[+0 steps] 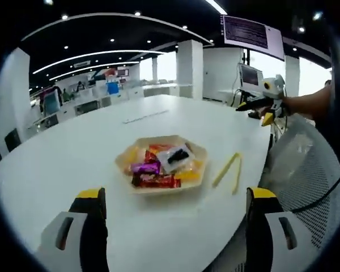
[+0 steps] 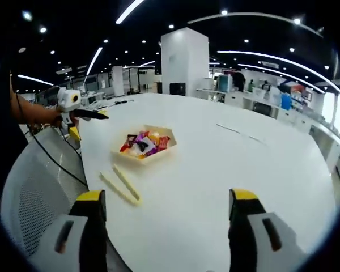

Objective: Place the target food into the container with the food tongs after gripping and lifting it, then release it inside without dropping or visibly crushing the food.

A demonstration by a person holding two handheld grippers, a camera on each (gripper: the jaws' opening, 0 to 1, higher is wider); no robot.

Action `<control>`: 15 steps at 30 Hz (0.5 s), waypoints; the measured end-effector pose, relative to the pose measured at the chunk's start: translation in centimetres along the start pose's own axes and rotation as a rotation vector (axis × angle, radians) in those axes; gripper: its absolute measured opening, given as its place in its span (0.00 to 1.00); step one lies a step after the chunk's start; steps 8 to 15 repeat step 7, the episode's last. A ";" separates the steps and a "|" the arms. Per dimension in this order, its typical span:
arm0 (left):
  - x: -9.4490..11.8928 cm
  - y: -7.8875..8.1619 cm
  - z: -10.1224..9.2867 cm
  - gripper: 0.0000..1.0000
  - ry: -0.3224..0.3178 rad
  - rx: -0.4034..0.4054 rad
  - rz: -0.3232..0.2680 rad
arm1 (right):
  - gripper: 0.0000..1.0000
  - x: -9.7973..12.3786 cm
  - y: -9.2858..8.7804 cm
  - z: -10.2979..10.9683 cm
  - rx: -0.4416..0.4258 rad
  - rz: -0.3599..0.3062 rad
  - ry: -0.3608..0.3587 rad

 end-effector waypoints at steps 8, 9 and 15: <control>0.9 -1.6 0.6 1.00 0.016 0.077 -0.004 | 1.00 0.7 -2.5 0.0 -0.056 0.002 -0.094; 0.9 -1.6 0.6 1.00 0.016 0.077 -0.004 | 1.00 0.7 -2.5 0.0 -0.056 0.002 -0.094; 0.9 -1.6 0.6 1.00 0.016 0.077 -0.004 | 1.00 0.7 -2.5 0.0 -0.056 0.002 -0.094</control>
Point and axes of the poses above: the point that each gripper's makers call its tool centre point, and the gripper's own axes: x roughly backward along the fingers, z roughly to its left, y roughly out of its top, the point moved 10 cm from there along x, roughly backward along the fingers, and after that the axes turned 11 degrees about x, right-handed, at the moved point
